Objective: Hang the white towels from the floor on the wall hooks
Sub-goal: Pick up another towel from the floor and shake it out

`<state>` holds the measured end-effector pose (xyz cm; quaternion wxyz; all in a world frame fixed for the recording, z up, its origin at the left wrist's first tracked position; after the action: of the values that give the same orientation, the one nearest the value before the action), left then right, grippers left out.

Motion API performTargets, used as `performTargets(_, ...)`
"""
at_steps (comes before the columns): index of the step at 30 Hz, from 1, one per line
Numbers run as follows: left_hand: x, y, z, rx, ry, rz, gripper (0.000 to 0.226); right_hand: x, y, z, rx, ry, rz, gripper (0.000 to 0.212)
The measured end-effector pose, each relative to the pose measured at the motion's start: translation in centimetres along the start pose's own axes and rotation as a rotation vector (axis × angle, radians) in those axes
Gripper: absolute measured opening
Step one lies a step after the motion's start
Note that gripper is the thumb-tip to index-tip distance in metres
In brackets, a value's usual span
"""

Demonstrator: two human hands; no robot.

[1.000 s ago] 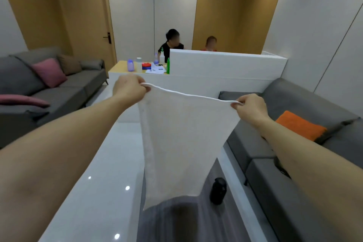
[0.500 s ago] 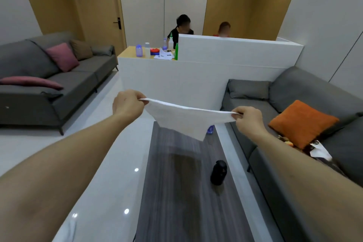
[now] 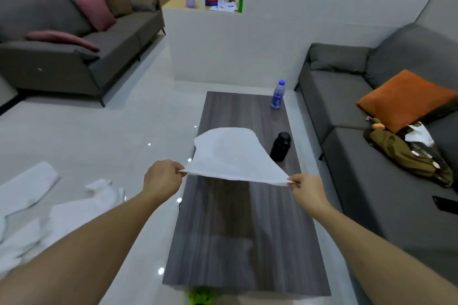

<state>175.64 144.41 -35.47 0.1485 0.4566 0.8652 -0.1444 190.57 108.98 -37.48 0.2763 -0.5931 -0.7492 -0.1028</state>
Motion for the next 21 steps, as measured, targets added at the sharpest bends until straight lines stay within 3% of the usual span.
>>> performTargets(11,6.6,-14.6,11.8,0.414,0.203,-0.078,0.018,-10.9,-12.4,10.5,0.332,-0.128,0.168,0.024)
performTargets(15,6.0,-15.1,10.5,0.388,0.185,-0.057,0.018,-10.4,-13.2,9.3,0.329,-0.117,0.163,0.021)
performTargets(21,1.4,-11.5,3.3,0.198,0.179,0.027,0.022,-4.5,-10.8,3.1,0.193,-0.088,0.061,0.018)
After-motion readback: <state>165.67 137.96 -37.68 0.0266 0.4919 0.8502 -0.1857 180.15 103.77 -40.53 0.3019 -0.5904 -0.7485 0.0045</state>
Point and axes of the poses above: each hand's wrist, its own y-axis towards the middle knuckle, its own z-axis out of the palm, x = y × z, the point moved 4 cm from there along y, towards the middle knuckle, and after that the axes turned 4 degrees about x, right-handed, at the moved point
